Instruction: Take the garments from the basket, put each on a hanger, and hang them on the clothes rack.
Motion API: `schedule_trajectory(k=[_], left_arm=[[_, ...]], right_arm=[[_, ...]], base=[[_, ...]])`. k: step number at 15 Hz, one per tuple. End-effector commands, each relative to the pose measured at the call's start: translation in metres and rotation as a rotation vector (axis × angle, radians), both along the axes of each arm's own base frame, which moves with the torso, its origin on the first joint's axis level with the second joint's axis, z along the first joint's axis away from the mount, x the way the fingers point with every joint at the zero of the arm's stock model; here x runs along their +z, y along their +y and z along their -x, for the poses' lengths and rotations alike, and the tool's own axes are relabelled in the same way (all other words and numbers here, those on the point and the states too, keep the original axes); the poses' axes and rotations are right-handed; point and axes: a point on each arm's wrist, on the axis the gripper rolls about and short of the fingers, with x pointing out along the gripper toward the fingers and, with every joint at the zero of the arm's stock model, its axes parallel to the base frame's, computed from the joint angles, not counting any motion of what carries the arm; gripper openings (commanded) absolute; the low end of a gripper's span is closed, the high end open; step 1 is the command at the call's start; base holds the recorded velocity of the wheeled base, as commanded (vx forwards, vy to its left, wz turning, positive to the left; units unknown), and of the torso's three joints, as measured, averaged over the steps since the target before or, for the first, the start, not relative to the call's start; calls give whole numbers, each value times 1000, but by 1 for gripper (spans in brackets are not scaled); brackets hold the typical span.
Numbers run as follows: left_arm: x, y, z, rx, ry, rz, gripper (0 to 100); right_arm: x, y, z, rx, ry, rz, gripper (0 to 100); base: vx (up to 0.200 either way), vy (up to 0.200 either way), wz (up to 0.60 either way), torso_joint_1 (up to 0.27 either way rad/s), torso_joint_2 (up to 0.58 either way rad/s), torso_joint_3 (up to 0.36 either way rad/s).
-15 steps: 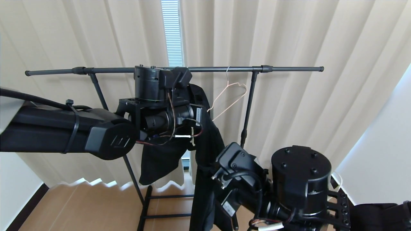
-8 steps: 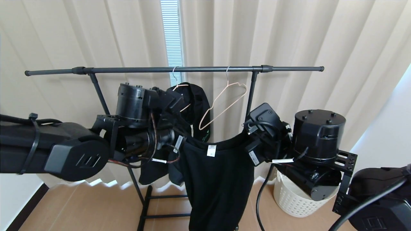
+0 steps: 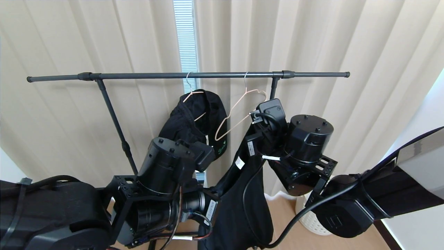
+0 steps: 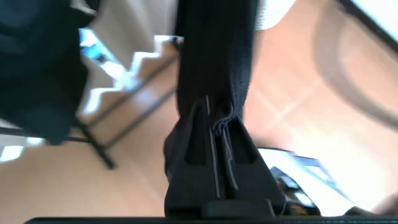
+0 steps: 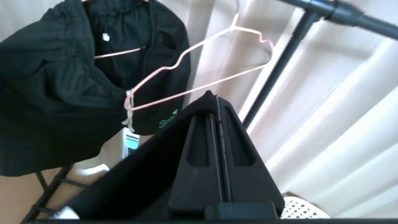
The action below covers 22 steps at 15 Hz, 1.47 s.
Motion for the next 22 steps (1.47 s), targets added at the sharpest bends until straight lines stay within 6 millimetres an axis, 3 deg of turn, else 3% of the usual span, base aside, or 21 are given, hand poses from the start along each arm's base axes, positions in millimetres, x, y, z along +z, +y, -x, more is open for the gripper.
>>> schedule_trajectory(k=[1, 2, 5, 11, 18, 22], left_arm=[[1, -13, 8, -25, 15, 28, 0], [9, -28, 11, 4, 63, 126, 0], [23, -43, 15, 28, 120, 201, 0], [26, -40, 8, 130, 108, 160, 0], [15, 2, -45, 316, -1, -8, 0], [23, -12, -81, 345, -72, 7, 0]], right_arm=[[-11, 6, -2, 9, 18, 16, 0], [-11, 7, -2, 10, 18, 15, 0], [-10, 6, 0, 12, 17, 14, 0], [0, 1, 4, 7, 3, 4, 0], [10, -31, 8, -45, -8, 106, 0], [6, -45, 24, -42, 2, 231, 0]], base=[[0, 0, 0, 0, 0, 0], [0, 0, 0, 0, 0, 0], [0, 0, 0, 0, 0, 0], [0, 0, 0, 0, 0, 0], [0, 0, 0, 0, 0, 0], [0, 0, 0, 0, 0, 0]])
